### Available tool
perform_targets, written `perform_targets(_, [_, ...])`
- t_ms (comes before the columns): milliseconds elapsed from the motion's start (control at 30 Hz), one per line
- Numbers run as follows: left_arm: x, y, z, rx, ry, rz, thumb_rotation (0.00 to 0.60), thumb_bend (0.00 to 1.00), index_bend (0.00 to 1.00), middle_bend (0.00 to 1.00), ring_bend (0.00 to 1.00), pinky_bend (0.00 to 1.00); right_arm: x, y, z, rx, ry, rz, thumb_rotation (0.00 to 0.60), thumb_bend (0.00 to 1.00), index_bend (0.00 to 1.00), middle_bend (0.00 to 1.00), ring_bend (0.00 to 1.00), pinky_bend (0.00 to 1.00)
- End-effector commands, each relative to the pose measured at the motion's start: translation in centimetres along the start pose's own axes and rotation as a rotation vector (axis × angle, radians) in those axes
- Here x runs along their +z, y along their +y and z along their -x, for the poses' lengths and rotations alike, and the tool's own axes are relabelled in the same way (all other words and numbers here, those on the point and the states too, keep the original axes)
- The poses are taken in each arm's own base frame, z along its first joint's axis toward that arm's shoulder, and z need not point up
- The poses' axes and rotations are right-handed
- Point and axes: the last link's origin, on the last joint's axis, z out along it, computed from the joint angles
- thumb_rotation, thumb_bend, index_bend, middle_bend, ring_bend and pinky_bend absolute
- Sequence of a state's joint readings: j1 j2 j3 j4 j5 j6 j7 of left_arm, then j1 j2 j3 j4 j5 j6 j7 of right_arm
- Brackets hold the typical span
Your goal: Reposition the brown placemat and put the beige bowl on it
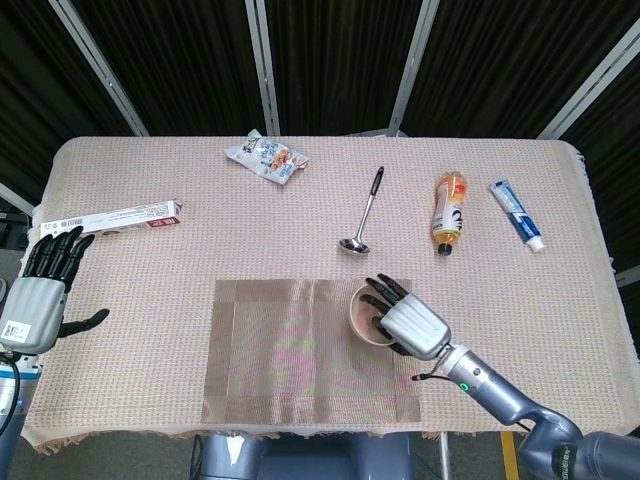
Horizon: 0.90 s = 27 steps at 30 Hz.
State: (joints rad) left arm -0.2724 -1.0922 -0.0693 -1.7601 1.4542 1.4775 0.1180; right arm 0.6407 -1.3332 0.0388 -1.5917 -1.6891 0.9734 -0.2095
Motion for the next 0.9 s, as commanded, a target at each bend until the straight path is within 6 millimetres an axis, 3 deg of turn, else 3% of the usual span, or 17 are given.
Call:
perform_targets(33, [0.0,-0.1,0.0,0.002,0.0,-0.004,0.6,0.0,0.0,0.0,0.0,0.0,2.3,-2.4,0.3,-0.051,-0.032,-0.082,0.6,0.36,0.8,0.07,0.0,0.0])
perform_targets(300, [0.1,-0.4,0.0,0.006,-0.001,-0.015,0.6,0.0,0.0,0.0,0.0,0.0,5.0,-5.1,1.8,-0.084,-0.056,-0.148,0.6,0.36,0.8,0.08,0.0,0.0])
perform_targets(533, [0.3,-0.5,0.1,-0.001,-0.006,-0.015,0.6,0.0,0.0,0.0,0.0,0.0,6.4,-6.2,2.6,-0.099,-0.063,-0.156,0.6,0.36,0.79,0.08,0.0,0.0])
perform_targets(567, [0.2,-0.5,0.1,-0.003,-0.006,-0.013,0.6,0.0,0.0,0.0,0.0,0.0,6.5,-6.3,2.8,-0.102,-0.065,-0.154,0.6,0.35,0.75,0.07,0.0,0.0])
perform_targets(600, [0.2,-0.5,0.1,-0.004,-0.005,-0.012,0.6,0.0,0.0,0.0,0.0,0.0,6.6,-6.4,2.9,-0.106,-0.065,-0.152,0.6,0.35,0.59,0.06,0.0,0.0])
perform_targets(633, [0.2,-0.5,0.0,-0.005,-0.005,-0.011,0.6,0.0,0.0,0.0,0.0,0.0,6.7,-6.4,3.1,-0.115,-0.067,-0.15,0.6,0.31,0.35,0.04,0.0,0.0])
perform_targets(700, [0.2,-0.5,0.0,-0.007,-0.005,-0.01,0.6,0.0,0.0,0.0,0.0,0.0,6.6,-6.3,3.4,-0.136,-0.079,-0.146,0.6,0.15,0.03,0.01,0.0,0.0])
perform_targets(800, [0.1,-0.5,0.0,-0.009,-0.006,-0.009,0.6,0.0,0.0,0.0,0.0,0.0,6.4,-6.3,3.2,-0.137,-0.084,-0.134,0.6,0.0,0.0,0.0,0.0,0.0])
perform_targets(900, [0.0,-0.4,0.0,-0.009,-0.006,-0.006,0.6,0.0,0.0,0.0,0.0,0.0,5.9,-6.4,2.4,-0.104,-0.06,-0.115,0.6,0.0,0.0,0.0,0.0,0.0])
